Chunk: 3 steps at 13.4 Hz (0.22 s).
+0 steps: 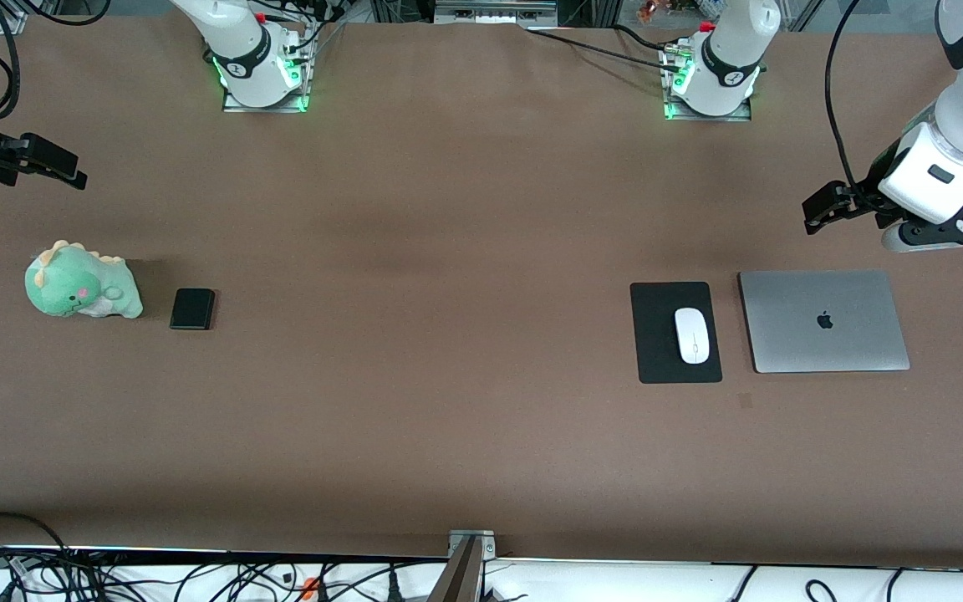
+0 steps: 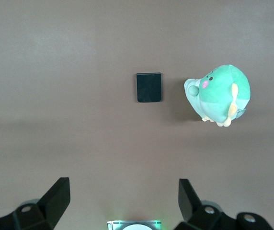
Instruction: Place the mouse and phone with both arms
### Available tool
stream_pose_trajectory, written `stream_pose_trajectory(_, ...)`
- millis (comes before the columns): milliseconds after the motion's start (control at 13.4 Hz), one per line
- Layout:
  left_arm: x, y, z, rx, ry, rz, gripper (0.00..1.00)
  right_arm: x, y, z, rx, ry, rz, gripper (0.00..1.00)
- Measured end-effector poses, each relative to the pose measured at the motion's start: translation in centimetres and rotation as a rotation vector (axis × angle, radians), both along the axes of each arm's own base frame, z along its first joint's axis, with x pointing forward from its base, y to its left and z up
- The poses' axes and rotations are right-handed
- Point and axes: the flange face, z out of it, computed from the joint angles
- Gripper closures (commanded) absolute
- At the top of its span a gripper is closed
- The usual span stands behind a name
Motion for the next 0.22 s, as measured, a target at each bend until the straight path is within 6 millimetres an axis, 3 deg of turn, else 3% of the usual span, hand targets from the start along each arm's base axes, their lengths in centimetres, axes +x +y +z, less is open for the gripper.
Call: stream_pose_trajectory(224, 0.0, 0.0, 0.09, 0.0, -0.001, 0.0, 0.0, 0.08, -0.25, 0.18, -0.023, -0.008, 0.001, 0.0)
